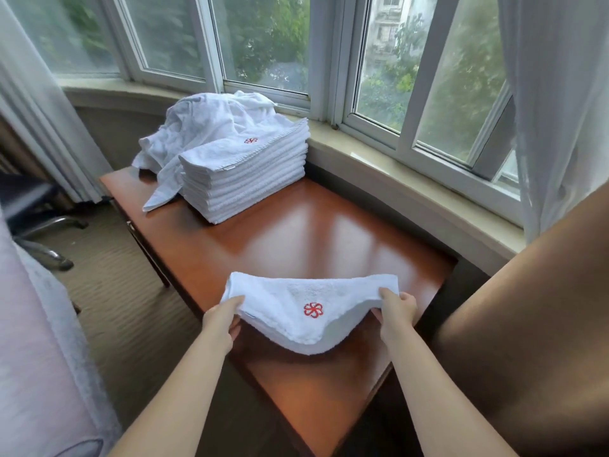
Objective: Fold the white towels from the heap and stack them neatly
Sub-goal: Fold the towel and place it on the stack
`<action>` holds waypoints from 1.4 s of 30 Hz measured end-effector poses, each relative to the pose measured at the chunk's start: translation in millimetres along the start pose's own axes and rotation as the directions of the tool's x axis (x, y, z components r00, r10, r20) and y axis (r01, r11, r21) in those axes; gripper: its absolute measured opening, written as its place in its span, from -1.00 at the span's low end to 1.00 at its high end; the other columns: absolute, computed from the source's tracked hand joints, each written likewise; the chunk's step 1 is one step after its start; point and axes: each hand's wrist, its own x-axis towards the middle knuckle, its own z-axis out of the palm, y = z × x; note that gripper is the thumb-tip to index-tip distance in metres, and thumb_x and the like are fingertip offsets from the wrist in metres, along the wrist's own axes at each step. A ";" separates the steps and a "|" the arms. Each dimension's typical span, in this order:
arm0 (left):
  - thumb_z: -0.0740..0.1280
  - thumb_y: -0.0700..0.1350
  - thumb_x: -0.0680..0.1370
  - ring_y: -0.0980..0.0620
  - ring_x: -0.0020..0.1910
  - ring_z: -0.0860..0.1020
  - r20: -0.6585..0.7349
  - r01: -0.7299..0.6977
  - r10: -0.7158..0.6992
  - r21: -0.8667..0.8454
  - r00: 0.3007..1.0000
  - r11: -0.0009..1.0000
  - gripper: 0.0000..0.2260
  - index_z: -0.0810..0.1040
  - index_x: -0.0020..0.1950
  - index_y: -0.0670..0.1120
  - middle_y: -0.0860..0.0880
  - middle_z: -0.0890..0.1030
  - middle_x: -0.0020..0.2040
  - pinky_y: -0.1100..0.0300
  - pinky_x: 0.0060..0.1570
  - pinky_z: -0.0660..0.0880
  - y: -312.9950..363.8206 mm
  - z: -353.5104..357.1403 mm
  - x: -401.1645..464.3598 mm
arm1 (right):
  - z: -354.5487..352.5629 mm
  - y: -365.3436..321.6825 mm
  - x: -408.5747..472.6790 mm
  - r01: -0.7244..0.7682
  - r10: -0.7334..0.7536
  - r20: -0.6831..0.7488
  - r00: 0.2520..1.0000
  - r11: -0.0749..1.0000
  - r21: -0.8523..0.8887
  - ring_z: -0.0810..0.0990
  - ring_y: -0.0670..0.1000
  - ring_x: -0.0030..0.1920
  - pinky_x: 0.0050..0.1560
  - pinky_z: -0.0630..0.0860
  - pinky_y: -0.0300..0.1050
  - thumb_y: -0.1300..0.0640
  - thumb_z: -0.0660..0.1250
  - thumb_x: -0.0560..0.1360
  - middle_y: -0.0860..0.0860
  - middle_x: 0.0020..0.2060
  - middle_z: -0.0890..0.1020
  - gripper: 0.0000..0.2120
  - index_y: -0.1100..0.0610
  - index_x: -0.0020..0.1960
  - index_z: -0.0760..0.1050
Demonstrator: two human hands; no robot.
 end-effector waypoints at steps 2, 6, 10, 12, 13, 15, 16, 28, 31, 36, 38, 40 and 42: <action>0.36 -0.19 0.52 -0.04 0.04 0.56 0.061 -0.094 0.097 -0.055 0.993 0.994 -0.68 0.50 0.27 -0.10 -0.06 0.61 0.03 0.06 0.06 0.46 16.0 13.4 -21.6 | 16.9 -20.8 -9.4 0.005 -0.008 0.066 0.998 0.999 0.042 0.54 0.09 -0.06 -0.10 0.61 0.00 0.29 0.31 0.51 0.18 0.10 0.51 -0.77 0.17 0.13 0.35; 0.32 -0.18 0.53 -0.15 0.21 0.54 0.050 -0.223 0.234 -0.172 0.971 0.960 -0.61 0.44 0.37 -0.10 -0.14 0.57 0.22 -0.01 0.14 0.48 50.4 26.8 -57.7 | 46.6 -57.3 -31.3 0.038 -0.060 0.261 0.964 0.995 0.091 0.55 0.01 -0.14 -0.21 0.58 -0.10 0.31 0.26 0.52 0.11 0.12 0.49 -0.66 0.08 0.25 0.33; 0.33 -0.22 0.52 -0.10 0.08 0.57 0.050 -0.311 0.329 -0.222 0.943 0.924 -0.62 0.47 0.34 -0.12 -0.13 0.60 0.14 0.08 -0.03 0.49 79.2 25.9 -82.2 | 76.7 -80.9 -61.3 -0.011 -0.048 0.431 0.901 0.991 0.135 0.59 0.08 -0.05 -0.21 0.58 -0.12 0.32 0.25 0.53 0.15 0.05 0.56 -0.66 0.14 0.28 0.41; 0.34 -0.23 0.52 -0.08 0.03 0.58 0.081 -0.324 0.353 -0.248 0.932 0.913 -0.64 0.49 0.31 -0.10 -0.10 0.62 0.08 0.06 -0.03 0.50 93.9 18.7 -87.4 | 93.4 -86.6 -78.5 -0.045 -0.025 0.492 0.870 0.991 0.128 0.61 0.07 -0.13 -0.22 0.58 -0.12 0.33 0.26 0.53 0.13 -0.09 0.61 -0.84 0.19 0.08 0.50; 0.34 -0.23 0.51 -0.08 0.02 0.58 0.099 -0.329 0.363 -0.258 0.926 0.908 -0.65 0.50 0.30 -0.09 -0.09 0.62 0.06 0.05 -0.03 0.50 102.0 14.2 -87.0 | 101.9 -88.0 -86.8 -0.060 -0.013 0.515 0.857 0.990 0.124 0.61 0.06 -0.16 -0.20 0.58 -0.10 0.33 0.27 0.52 0.12 -0.15 0.61 -0.90 0.17 -0.04 0.50; 0.34 -0.22 0.51 -0.07 0.01 0.57 0.127 -0.340 0.385 -0.276 0.914 0.899 -0.66 0.51 0.29 -0.07 -0.08 0.62 0.03 0.05 -0.01 0.49 118.6 3.6 -81.3 | 122.4 -88.2 -99.4 -0.080 0.000 0.540 0.842 0.989 0.126 0.62 0.08 -0.17 -0.20 0.57 -0.08 0.33 0.28 0.53 0.14 -0.18 0.61 -0.86 0.13 -0.15 0.45; 0.34 -0.21 0.51 -0.07 0.01 0.57 0.139 -0.347 0.395 -0.279 0.908 0.896 -0.66 0.51 0.28 -0.06 -0.07 0.62 0.04 0.05 -0.01 0.49 127.7 -2.4 -77.0 | 134.3 -87.3 -104.6 -0.088 0.005 0.542 0.841 0.988 0.128 0.62 0.08 -0.16 -0.22 0.56 -0.09 0.33 0.28 0.53 0.16 -0.16 0.60 -0.86 0.14 -0.15 0.44; 0.33 -0.16 0.54 -0.03 -0.08 0.55 0.279 -0.403 0.455 -0.225 0.846 0.887 -0.68 0.51 0.30 -0.07 -0.08 0.60 0.04 0.16 -0.19 0.47 280.4 -72.6 9.3 | 293.6 -74.0 -176.5 -0.149 -0.027 0.479 0.878 0.933 0.327 0.60 0.10 -0.25 -0.15 0.61 -0.06 0.29 0.31 0.50 0.12 -0.22 0.59 -0.96 0.23 -0.06 0.52; 0.31 -0.15 0.57 -0.06 -0.01 0.58 0.329 -0.410 0.474 -0.249 0.817 0.878 -0.68 0.50 0.33 -0.10 -0.11 0.61 0.13 0.24 -0.32 0.52 316.9 -78.0 30.7 | 328.7 -81.8 -184.5 -0.149 -0.037 0.473 0.880 0.925 0.350 0.59 0.11 -0.25 -0.17 0.63 -0.07 0.29 0.30 0.48 0.14 -0.22 0.59 -0.96 0.22 -0.10 0.52; 0.29 -0.12 0.60 -0.18 0.02 0.55 0.402 -0.363 0.448 -0.272 0.799 0.891 -0.75 0.52 0.26 -0.13 -0.22 0.58 0.07 0.03 -0.05 0.48 372.7 -64.4 76.5 | 392.4 -93.8 -174.1 -0.175 -0.066 0.535 0.842 0.905 0.387 0.64 0.06 -0.42 -0.30 0.63 -0.10 0.28 0.25 0.49 0.11 -0.38 0.64 -0.89 0.24 -0.11 0.55; 0.29 -0.10 0.60 -0.11 -0.10 0.62 0.417 -0.359 0.447 -0.275 0.791 0.892 -0.84 0.56 0.15 -0.09 -0.15 0.64 -0.03 0.07 -0.13 0.55 395.6 -52.7 94.1 | 418.1 -100.9 -165.3 -0.198 -0.068 0.558 0.827 0.893 0.403 0.63 0.05 -0.45 -0.27 0.63 -0.09 0.28 0.24 0.51 0.10 -0.42 0.63 -0.88 0.23 -0.15 0.53; 0.31 -0.08 0.59 -0.07 -0.12 0.62 0.413 -0.367 0.441 -0.249 0.797 0.896 -0.85 0.58 0.12 -0.08 -0.11 0.64 -0.05 0.08 -0.12 0.53 422.7 -37.2 110.8 | 445.4 -114.4 -157.6 -0.218 -0.065 0.572 0.818 0.885 0.411 0.63 0.04 -0.44 -0.21 0.63 -0.08 0.29 0.24 0.51 0.10 -0.41 0.62 -0.89 0.22 -0.16 0.52; 0.32 -0.05 0.58 -0.07 -0.03 0.59 0.388 -0.381 0.429 -0.197 0.816 0.903 -0.79 0.57 0.18 -0.06 -0.09 0.63 0.02 0.09 -0.09 0.49 447.4 -22.5 130.3 | 470.4 -125.7 -148.3 -0.229 -0.057 0.568 0.821 0.879 0.418 0.62 0.04 -0.46 -0.18 0.62 -0.07 0.29 0.25 0.50 0.10 -0.41 0.60 -0.89 0.21 -0.18 0.50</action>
